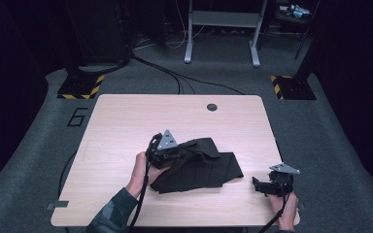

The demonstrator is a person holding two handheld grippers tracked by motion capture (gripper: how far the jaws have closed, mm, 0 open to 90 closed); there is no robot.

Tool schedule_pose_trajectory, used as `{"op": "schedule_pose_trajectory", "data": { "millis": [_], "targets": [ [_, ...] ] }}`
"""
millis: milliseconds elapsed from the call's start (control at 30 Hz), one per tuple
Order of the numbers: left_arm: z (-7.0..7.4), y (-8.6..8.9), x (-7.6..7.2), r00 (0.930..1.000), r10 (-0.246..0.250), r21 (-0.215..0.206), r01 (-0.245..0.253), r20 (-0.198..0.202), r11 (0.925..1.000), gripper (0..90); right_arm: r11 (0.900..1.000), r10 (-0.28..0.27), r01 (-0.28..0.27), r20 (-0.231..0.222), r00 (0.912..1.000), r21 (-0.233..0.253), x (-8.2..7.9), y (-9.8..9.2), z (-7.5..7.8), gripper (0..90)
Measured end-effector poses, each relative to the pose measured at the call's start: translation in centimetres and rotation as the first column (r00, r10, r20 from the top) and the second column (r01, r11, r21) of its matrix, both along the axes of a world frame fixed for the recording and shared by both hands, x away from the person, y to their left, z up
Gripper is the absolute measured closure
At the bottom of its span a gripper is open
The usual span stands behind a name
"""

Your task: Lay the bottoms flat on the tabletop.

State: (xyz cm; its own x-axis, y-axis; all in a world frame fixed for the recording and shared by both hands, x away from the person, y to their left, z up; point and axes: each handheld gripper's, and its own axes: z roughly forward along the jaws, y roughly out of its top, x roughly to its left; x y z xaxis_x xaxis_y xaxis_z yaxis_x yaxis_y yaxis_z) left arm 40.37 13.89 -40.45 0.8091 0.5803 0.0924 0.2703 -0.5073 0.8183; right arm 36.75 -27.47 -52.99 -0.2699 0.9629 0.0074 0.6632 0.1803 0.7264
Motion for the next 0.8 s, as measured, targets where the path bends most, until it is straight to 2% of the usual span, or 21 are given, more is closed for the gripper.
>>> {"op": "schedule_pose_trajectory", "data": {
  "millis": [200,467,667,733,767,800],
  "targets": [
    [0.5,2.1,-0.3,0.9987,0.049,-0.027,-0.049,0.016,0.9984,71.0,1.000,0.000,0.000,0.000,1.0000,0.000,0.0,0.0,0.0,3.5],
    [0.7,5.0,-0.7,0.9921,0.120,-0.065,-0.117,0.037,0.9910,70.9,1.000,-0.003,0.003,0.000,1.0000,0.000,0.0,0.0,0.0,3.6],
    [0.8,7.1,-1.2,0.9830,0.177,-0.097,-0.172,0.049,0.9804,70.7,1.000,-0.004,0.004,0.000,1.0000,0.000,0.0,0.0,0.0,3.6],
    [0.8,7.9,-1.4,0.9811,0.189,-0.097,-0.184,0.043,0.9782,70.7,1.000,-0.004,0.004,0.000,1.0000,0.000,0.0,0.0,0.0,3.6],
    [0.7,8.5,-1.5,0.9779,0.204,-0.099,-0.198,0.048,0.9752,70.6,1.000,-0.005,0.005,0.000,1.0000,0.000,0.0,0.0,0.0,3.6],
    [0.6,8.7,-1.6,0.9770,0.210,-0.105,-0.206,0.036,0.9730,70.6,1.000,-0.006,0.006,0.000,1.0000,0.000,0.0,0.0,0.0,3.7]
  ]
}}
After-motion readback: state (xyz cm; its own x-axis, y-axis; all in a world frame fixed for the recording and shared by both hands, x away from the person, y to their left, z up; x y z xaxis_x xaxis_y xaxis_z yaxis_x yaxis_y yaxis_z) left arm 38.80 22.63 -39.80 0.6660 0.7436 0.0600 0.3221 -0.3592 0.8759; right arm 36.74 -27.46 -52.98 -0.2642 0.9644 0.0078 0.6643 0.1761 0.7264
